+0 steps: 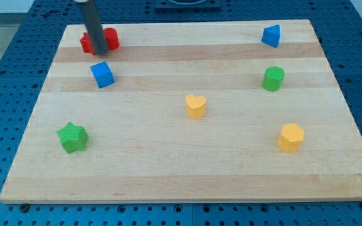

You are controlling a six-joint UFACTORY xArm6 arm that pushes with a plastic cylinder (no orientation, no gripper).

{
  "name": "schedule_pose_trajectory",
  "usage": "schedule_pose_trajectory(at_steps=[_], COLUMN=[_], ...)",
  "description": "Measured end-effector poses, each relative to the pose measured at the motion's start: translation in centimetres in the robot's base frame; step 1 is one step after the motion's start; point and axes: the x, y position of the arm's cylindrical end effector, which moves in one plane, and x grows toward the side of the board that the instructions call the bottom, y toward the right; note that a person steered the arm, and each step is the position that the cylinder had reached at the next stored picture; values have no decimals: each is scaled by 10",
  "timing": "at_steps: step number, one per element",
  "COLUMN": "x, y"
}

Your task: Nudge the yellow heart up a bit

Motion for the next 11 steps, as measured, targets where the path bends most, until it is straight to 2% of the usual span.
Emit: schedule_pose_trajectory(at_steps=[1, 2, 4, 5, 6, 7, 8, 9, 10, 11], x=[10, 23, 51, 64, 146, 209, 230, 201, 176, 204], y=[1, 87, 176, 249, 269, 297, 258, 275, 262, 212])
